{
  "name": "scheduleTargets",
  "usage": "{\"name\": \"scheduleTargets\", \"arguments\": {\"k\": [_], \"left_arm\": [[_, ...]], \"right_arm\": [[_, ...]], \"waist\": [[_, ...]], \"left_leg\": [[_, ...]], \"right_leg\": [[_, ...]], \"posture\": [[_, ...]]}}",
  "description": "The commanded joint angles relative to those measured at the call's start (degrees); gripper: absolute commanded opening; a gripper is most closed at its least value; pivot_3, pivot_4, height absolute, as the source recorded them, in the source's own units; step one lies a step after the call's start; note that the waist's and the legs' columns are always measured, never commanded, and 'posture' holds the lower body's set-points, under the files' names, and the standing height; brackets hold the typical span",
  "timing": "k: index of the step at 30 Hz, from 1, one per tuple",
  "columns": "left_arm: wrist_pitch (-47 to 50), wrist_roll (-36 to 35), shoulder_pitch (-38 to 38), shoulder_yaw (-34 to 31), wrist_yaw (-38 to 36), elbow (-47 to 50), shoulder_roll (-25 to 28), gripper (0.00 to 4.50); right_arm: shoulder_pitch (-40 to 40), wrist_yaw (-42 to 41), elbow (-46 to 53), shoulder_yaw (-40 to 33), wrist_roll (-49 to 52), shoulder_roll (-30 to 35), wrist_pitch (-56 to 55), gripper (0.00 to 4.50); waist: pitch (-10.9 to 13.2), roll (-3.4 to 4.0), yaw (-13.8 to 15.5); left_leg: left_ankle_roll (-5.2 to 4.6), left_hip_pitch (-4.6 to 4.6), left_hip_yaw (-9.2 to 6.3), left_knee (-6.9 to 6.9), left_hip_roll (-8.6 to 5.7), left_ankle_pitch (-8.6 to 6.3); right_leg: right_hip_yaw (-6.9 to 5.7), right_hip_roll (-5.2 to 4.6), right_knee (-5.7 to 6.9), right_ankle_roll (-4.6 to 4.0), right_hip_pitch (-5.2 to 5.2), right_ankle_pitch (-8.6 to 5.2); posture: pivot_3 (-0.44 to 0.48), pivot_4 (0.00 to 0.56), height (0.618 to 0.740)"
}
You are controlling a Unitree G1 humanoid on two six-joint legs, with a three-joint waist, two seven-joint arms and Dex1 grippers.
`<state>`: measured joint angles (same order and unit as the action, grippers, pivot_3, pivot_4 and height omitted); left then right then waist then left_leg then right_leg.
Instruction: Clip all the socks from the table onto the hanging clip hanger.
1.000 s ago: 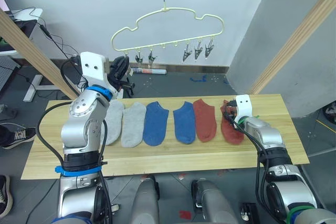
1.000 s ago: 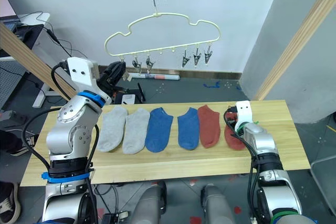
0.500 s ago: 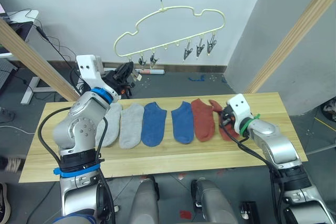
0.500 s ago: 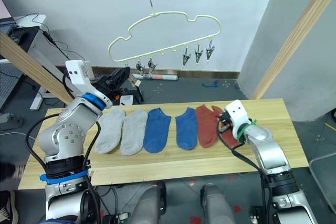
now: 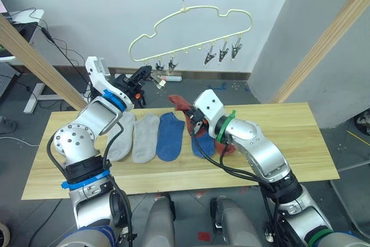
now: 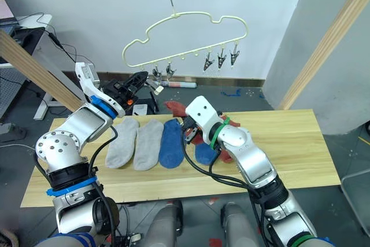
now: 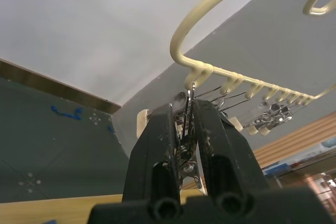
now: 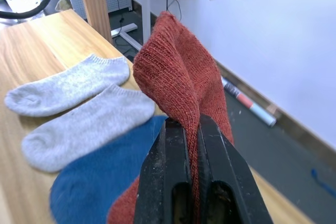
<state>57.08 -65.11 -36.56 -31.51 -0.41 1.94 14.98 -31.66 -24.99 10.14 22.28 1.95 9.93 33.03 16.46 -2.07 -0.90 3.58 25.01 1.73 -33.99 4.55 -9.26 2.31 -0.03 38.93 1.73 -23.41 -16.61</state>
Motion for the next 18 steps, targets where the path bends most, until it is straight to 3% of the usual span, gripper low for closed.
{"name": "scheduleTargets", "arguments": {"k": [1,18], "left_arm": [[0.19,-3.58,-0.26,-0.39,1.51,1.5,0.12,0.22],[-0.49,-8.93,1.26,1.94,3.71,2.39,1.33,0.22]], "right_arm": [[-2.26,0.41,-0.92,0.14,-1.23,-1.62,-3.36,0.05],[-7.75,2.91,-8.49,-1.9,-3.71,-6.86,-8.35,0.05]], "waist": [[0.0,0.0,0.42],[-0.01,-0.02,0.95]], "left_leg": [[0.01,0.01,0.0,0.0,0.0,0.0],[0.17,0.03,-0.02,0.0,0.0,0.04]], "right_leg": [[0.0,0.0,-0.01,0.0,0.0,0.0],[-0.06,-0.01,-0.01,-0.23,-0.01,0.13]], "posture": [[0.069,0.283,0.74],[0.077,0.271,0.74]]}}
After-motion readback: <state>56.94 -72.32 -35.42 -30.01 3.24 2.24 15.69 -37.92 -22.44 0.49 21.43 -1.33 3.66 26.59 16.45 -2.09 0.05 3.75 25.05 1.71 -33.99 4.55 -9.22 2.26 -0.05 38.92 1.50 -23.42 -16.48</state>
